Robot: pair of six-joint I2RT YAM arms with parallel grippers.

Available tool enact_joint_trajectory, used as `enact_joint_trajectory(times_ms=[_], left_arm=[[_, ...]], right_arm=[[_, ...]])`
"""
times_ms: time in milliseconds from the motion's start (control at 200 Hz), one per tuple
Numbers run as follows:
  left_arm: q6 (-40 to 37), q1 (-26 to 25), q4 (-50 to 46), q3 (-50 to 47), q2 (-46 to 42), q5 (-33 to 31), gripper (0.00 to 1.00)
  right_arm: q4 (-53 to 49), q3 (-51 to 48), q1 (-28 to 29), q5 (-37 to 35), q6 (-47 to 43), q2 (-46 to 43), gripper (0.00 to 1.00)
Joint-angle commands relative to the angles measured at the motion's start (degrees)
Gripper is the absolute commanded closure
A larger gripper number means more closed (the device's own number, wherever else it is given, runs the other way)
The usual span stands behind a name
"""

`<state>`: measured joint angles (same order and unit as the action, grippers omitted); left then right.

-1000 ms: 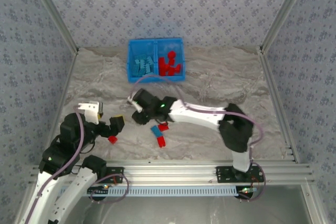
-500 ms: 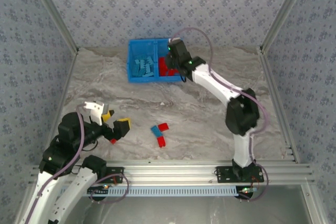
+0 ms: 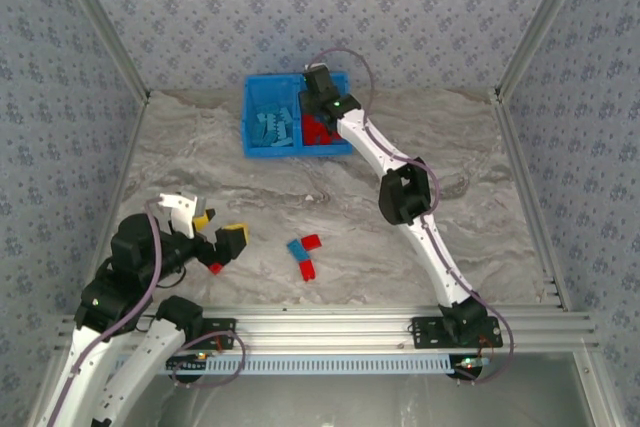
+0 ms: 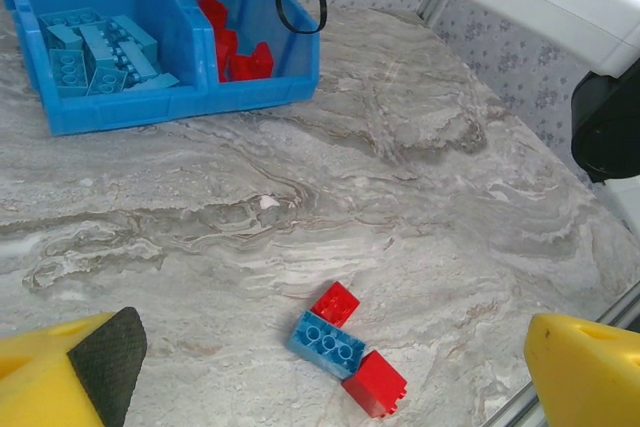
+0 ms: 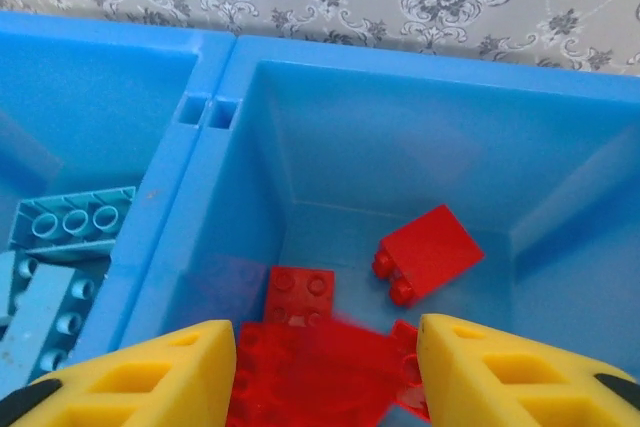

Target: Sort the legos into containers by color

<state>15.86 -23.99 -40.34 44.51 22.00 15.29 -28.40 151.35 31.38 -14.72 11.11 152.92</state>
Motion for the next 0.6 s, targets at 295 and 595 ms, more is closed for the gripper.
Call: enact_joint_trajectory(times_ms=[295,595], left_arm=[[11.8,0.4,-8.9,3.1,11.3,-28.9,0.01],[53.4,-0.5,-19.2,-4.5,15.4,-22.5,0.05]], right_arm=[[-5.6,0.3,0.8,3.8,0.3,-13.0,0.31],[-0.6,-45.6,4.0,14.5,2.7,-49.8,0.12]])
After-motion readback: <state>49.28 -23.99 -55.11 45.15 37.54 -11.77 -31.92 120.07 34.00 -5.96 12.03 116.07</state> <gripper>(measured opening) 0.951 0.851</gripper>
